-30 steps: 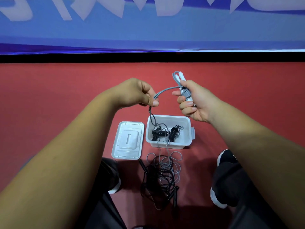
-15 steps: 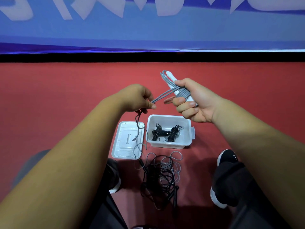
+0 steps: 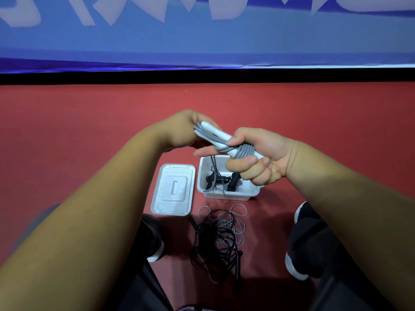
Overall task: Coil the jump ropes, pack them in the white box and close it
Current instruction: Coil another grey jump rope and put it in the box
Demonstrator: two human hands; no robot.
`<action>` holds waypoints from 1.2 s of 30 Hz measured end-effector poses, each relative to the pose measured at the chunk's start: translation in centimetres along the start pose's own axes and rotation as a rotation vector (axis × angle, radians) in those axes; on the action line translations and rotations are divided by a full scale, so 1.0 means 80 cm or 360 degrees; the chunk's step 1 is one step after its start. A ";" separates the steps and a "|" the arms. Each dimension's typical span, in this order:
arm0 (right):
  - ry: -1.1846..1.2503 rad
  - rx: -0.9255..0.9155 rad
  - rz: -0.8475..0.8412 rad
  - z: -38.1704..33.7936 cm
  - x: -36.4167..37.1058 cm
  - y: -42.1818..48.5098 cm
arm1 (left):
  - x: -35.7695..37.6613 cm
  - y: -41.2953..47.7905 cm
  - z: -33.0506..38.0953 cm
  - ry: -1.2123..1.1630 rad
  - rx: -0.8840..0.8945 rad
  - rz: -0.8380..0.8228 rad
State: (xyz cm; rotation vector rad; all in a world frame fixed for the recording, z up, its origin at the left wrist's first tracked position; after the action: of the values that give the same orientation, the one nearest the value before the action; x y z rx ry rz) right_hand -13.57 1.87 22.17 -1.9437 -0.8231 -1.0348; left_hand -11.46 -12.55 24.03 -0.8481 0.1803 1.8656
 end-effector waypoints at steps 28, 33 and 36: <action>-0.0182 0.0019 0.0827 0.007 -0.071 -0.003 | -0.042 -0.004 0.026 -0.0201 0.0217 0.0222; -0.0099 -0.0048 0.0946 0.001 -0.078 -0.007 | -0.046 -0.008 0.031 -0.0075 0.0219 0.0252; -0.0068 -0.0094 0.0989 -0.003 -0.080 -0.008 | -0.046 -0.009 0.034 0.0109 0.0197 0.0227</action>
State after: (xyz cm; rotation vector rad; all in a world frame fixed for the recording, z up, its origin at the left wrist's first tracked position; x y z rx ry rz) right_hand -17.13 0.86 16.92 -2.0770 -0.1734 -0.6447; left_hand -11.28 -13.66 28.49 -0.8322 0.4046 1.9368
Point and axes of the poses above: each hand's wrist, its own y-axis towards the middle knuckle, its own x-axis out of the palm, z = x × y, the point moved 10 cm from there along y, towards the middle knuckle, and after that the axes turned 14 degrees about y, right-handed, at the moved point
